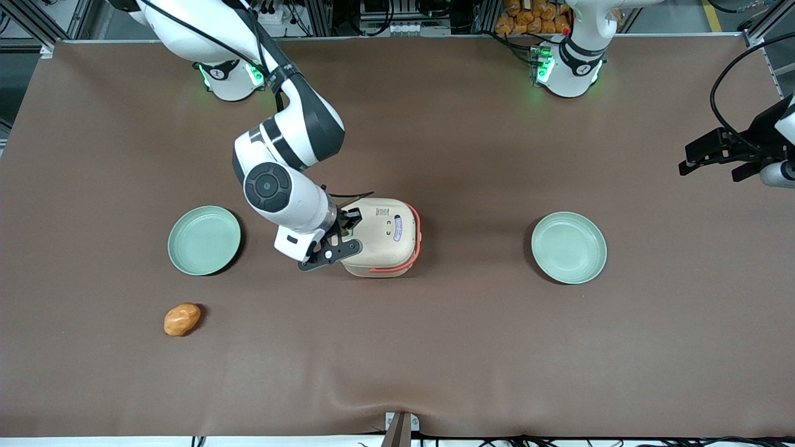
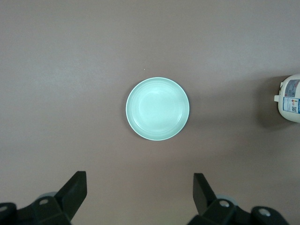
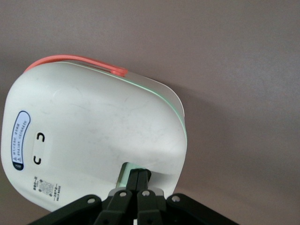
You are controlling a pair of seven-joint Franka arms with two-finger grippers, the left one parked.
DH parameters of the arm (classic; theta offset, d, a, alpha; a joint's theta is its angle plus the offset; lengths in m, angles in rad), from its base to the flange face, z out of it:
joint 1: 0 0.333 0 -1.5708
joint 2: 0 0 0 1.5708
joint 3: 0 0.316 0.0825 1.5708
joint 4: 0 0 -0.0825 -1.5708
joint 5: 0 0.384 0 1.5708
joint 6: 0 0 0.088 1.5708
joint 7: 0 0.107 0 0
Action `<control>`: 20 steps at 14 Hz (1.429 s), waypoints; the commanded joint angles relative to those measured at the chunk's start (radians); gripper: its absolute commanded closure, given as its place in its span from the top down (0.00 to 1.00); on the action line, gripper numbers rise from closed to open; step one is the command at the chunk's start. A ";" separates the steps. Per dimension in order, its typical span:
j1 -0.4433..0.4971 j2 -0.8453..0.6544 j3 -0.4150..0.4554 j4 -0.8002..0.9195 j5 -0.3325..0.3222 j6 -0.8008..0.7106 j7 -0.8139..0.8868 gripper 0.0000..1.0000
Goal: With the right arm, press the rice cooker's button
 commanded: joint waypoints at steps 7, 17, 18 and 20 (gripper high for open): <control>-0.031 -0.104 -0.005 0.038 0.014 -0.022 -0.002 0.86; -0.149 -0.334 0.000 0.029 -0.081 -0.221 -0.008 1.00; -0.189 -0.363 0.026 0.029 -0.104 -0.247 -0.010 1.00; -0.307 -0.417 0.082 0.028 -0.107 -0.310 -0.010 1.00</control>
